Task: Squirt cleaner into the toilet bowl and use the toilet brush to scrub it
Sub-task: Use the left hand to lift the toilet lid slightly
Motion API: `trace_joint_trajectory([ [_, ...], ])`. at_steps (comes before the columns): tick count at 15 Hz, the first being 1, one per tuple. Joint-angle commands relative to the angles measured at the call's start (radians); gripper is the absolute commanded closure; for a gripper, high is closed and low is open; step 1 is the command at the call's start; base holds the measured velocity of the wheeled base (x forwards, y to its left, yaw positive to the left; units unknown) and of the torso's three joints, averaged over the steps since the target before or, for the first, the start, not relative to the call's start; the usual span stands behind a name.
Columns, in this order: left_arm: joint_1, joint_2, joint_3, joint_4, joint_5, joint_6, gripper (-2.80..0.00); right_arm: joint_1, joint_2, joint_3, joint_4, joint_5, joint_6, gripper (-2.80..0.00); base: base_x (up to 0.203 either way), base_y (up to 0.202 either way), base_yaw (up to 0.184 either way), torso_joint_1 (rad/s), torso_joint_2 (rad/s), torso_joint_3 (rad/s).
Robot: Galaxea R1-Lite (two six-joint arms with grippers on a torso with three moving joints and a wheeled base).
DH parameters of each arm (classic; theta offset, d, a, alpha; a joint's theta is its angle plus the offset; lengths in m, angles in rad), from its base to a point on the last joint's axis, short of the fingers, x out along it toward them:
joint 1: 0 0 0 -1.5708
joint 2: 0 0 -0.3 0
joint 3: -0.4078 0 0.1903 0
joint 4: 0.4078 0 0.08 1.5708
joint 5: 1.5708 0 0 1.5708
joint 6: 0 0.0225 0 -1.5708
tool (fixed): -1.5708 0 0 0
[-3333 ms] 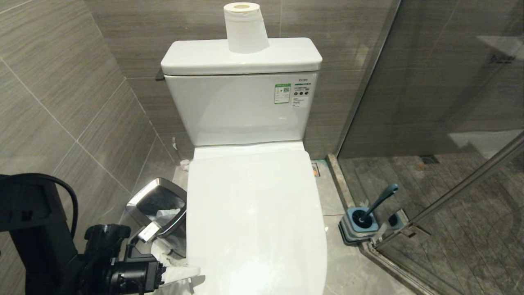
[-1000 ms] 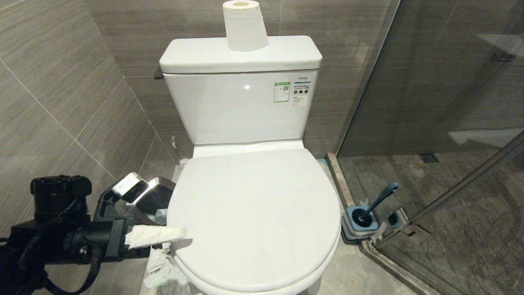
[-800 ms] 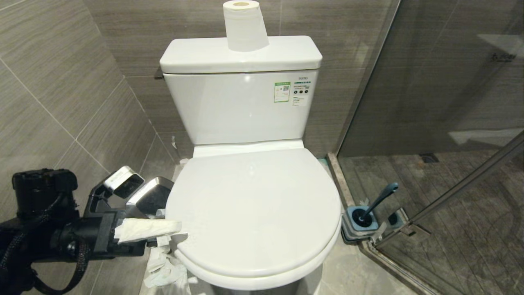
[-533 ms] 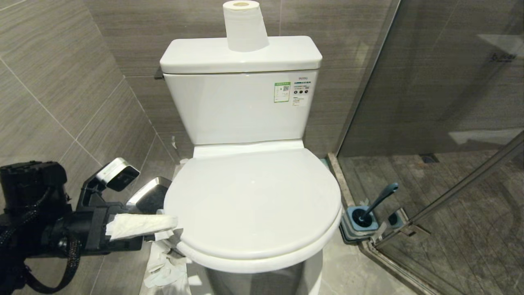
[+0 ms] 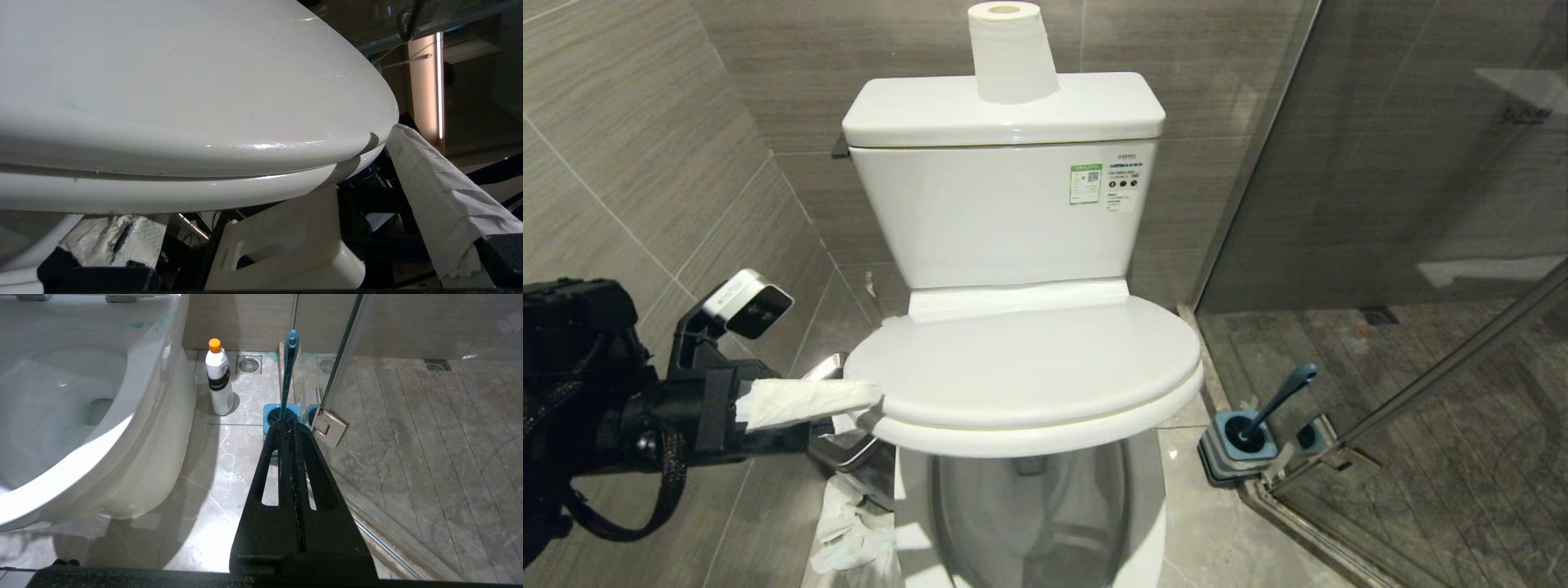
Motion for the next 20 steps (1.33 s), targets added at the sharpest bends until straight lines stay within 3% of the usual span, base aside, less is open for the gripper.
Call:
trace_joint_trajectory([
  [1, -0.002, 0.001, -0.063, -0.006, -0.004, -0.051, -2.8, 0.0, 0.001, 0.0, 0.0, 0.0, -0.001, 0.0, 0.0, 0.0, 0.0, 0.0, 0.0, 0.0],
  [6, -0.017, 0.017, -0.21, -0.006, 0.121, -0.15, -2.8, 0.0, 0.001, 0.0, 0.0, 0.0, -0.001, 0.0, 0.0, 0.0, 0.0, 0.0, 0.0, 0.0],
  [10, -0.018, 0.019, -0.25, -0.006, 0.196, -0.163, -2.8, 0.0, 0.001, 0.0, 0.0, 0.0, -0.001, 0.0, 0.0, 0.0, 0.0, 0.0, 0.0, 0.0],
  [16, -0.021, 0.037, -0.36, -0.004, 0.245, -0.198, -2.8, 0.0, 0.001, 0.001, 0.0, 0.0, -0.001, 0.0, 0.0, 0.0, 0.0, 0.0, 0.0, 0.0],
  [20, -0.029, 0.039, -0.382, -0.004, 0.326, -0.198, -2.8, 0.002, 0.001, 0.0, 0.0, 0.0, -0.001, 0.0, 0.0, 0.0, 0.0, 0.0, 0.0, 0.0],
])
